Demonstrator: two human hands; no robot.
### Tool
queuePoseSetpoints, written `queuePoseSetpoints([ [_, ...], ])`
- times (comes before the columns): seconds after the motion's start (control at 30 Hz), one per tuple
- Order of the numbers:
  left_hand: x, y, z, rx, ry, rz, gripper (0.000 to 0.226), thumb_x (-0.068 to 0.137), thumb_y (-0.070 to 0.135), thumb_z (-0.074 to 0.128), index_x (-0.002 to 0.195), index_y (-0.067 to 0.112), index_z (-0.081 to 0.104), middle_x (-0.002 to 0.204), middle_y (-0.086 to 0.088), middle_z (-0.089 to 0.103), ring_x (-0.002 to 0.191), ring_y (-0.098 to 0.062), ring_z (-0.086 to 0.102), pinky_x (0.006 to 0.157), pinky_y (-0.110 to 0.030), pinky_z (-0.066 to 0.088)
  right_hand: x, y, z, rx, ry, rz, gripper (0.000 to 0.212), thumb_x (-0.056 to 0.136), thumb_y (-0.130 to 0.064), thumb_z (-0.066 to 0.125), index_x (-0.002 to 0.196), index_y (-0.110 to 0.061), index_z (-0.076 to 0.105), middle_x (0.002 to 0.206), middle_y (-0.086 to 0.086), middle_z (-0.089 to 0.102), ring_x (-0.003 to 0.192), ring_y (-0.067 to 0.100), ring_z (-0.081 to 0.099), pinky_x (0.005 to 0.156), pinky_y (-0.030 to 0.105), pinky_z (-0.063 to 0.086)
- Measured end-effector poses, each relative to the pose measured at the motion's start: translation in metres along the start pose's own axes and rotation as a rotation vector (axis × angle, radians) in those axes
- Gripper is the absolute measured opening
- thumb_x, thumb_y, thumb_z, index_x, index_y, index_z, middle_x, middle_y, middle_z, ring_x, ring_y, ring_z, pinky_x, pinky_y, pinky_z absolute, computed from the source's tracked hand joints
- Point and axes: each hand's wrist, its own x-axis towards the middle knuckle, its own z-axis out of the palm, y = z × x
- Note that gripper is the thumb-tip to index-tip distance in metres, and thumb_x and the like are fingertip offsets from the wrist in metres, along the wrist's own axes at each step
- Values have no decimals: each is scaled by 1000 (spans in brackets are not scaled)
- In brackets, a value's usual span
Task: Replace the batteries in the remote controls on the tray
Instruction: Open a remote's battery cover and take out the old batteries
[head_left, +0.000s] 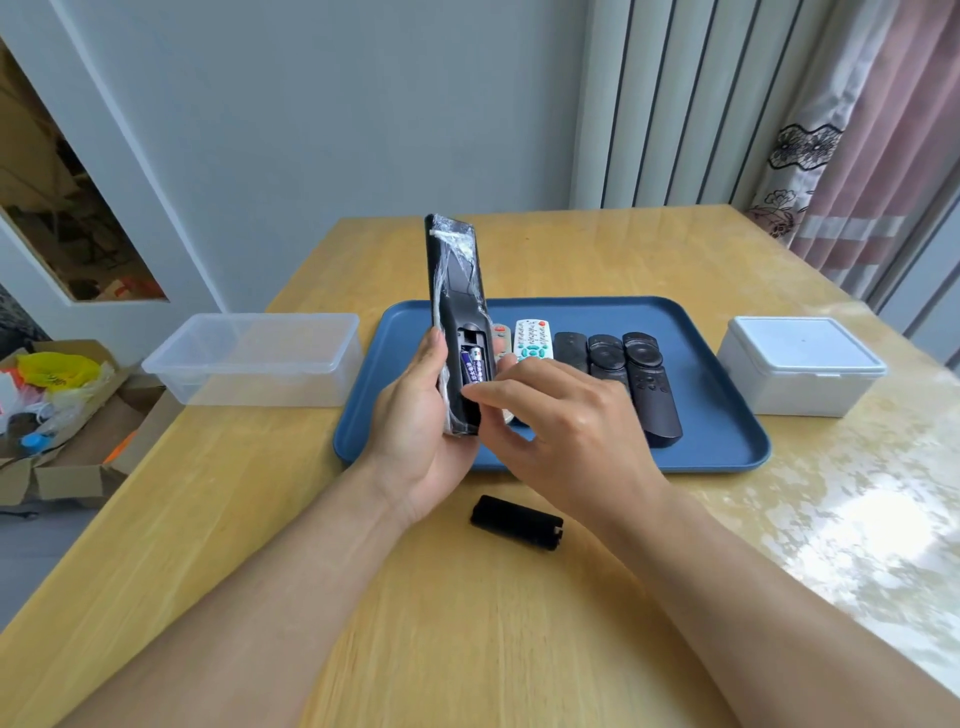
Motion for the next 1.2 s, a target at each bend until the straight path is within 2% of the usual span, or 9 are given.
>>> queuePoseSetpoints([
  [0.13,-4,-1,3,51,-50,54,48,99,40,50,139,16,60,125,-9,71,108,-19,71,92,-36,59,0,-8,-2,275,-154,312,20,93,-24,63,111,-23,71,88,-10,63,67,2,55,57,20,45],
  [0.3,-1,-6,2,113,-152,95,40,107,31,44,145,29,53,142,-5,62,132,-27,58,113,-51,43,7,-9,-14,481,-211,660,22,89,-18,69,107,-27,62,80,-10,65,72,10,63,60,21,50],
  [0.43,-2,-7,5,161,-191,124,39,108,27,42,145,31,53,139,1,64,125,-16,63,97,-32,54,10,-11,-16,557,-251,811,23,83,-17,69,98,-31,59,81,-4,65,67,16,66,66,40,58],
  [0.5,-2,-6,4,171,-169,123,38,106,32,44,141,29,58,131,-3,67,114,-19,64,87,-36,49,12,-12,-17,636,-230,869,24,83,-13,65,97,-31,60,81,-1,65,67,21,68,69,45,59],
  [0.57,0,-6,2,161,-157,113,43,105,39,42,139,18,58,116,-17,62,95,-25,62,71,-37,47,15,-12,-18,824,-179,961,24,87,-4,57,101,-22,62,79,4,65,66,24,70,66,45,60],
  [0.63,2,-6,1,147,-138,101,51,106,43,40,140,8,54,110,-20,61,85,-25,61,67,-37,51,16,-10,-17,977,-142,1030,24,91,4,46,102,-10,62,76,6,62,63,20,62,58,37,54],
  [0.8,4,-9,-3,134,-105,93,45,106,39,39,140,16,58,139,-18,62,127,-34,59,113,-51,42,10,-9,-13,779,-140,969,20,100,-15,52,96,-23,70,65,-14,57,60,4,46,59,18,38],
  [1.0,3,-8,0,91,-123,69,49,104,41,40,143,16,56,140,-13,62,132,-26,58,119,-51,35,4,-5,-8,416,-40,711,17,92,-20,72,106,-26,79,70,-15,52,63,1,52,59,10,34],
  [1.2,2,-6,-1,140,-148,89,43,107,36,38,142,20,56,140,-11,62,135,-27,55,120,-56,32,7,-1,-8,386,-128,661,11,95,-23,67,103,-23,75,80,-16,55,76,-1,56,65,9,37],
])
